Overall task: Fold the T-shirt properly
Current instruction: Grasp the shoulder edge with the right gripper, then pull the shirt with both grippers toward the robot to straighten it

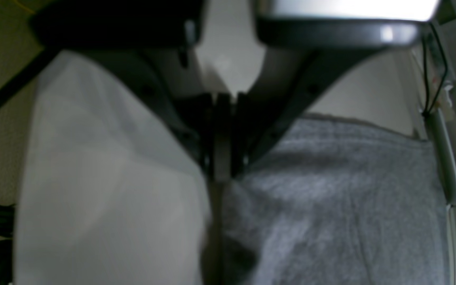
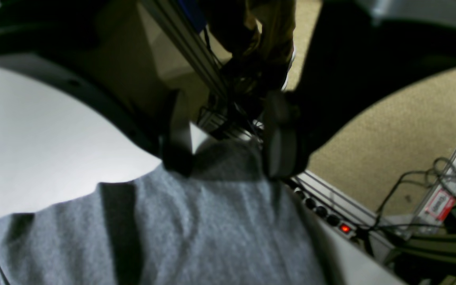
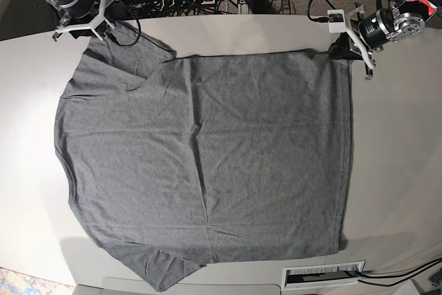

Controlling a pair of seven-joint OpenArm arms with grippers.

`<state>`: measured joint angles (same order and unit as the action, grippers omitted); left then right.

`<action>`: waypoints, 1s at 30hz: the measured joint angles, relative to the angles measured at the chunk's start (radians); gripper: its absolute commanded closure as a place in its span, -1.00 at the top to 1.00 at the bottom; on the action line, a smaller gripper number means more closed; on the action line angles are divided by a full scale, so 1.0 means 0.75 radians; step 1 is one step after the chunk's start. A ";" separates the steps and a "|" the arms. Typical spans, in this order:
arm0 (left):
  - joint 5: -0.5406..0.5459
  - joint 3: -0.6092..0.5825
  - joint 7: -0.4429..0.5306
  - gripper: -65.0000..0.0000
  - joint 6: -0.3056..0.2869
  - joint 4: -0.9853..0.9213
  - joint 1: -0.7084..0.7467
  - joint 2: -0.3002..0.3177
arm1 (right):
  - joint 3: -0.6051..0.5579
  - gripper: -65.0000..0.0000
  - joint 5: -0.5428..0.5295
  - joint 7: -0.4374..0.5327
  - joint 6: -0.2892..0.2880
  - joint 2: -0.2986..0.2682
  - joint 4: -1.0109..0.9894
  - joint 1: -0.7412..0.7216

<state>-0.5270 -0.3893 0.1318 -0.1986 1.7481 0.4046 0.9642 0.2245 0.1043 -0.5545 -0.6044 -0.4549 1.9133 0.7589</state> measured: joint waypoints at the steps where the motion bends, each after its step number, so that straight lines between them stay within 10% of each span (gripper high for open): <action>1: 0.000 0.000 0.001 -1.00 0.001 0.000 0.000 -0.001 | 0.000 -0.11 -0.001 0.014 0.000 0.001 -0.007 0.000; 8: 0.001 -0.001 0.002 -1.00 0.000 0.000 0.001 0.000 | 0.006 -1.00 -0.103 -0.199 0.005 -0.006 0.055 -0.006; 16: 0.001 -0.001 0.001 -1.00 0.001 0.001 0.001 0.001 | -0.009 -1.00 -0.151 -0.452 0.010 0.006 0.137 0.009; 30: -0.066 -0.002 -0.086 -1.00 0.001 0.069 0.094 0.136 | 0.048 -1.00 -0.072 -0.519 0.002 0.009 0.469 0.286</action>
<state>-0.5762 -0.3908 0.0669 -0.1978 1.8000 0.4747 1.0664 0.2604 0.0505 -0.9440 -0.6029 -0.4480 2.2654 0.9733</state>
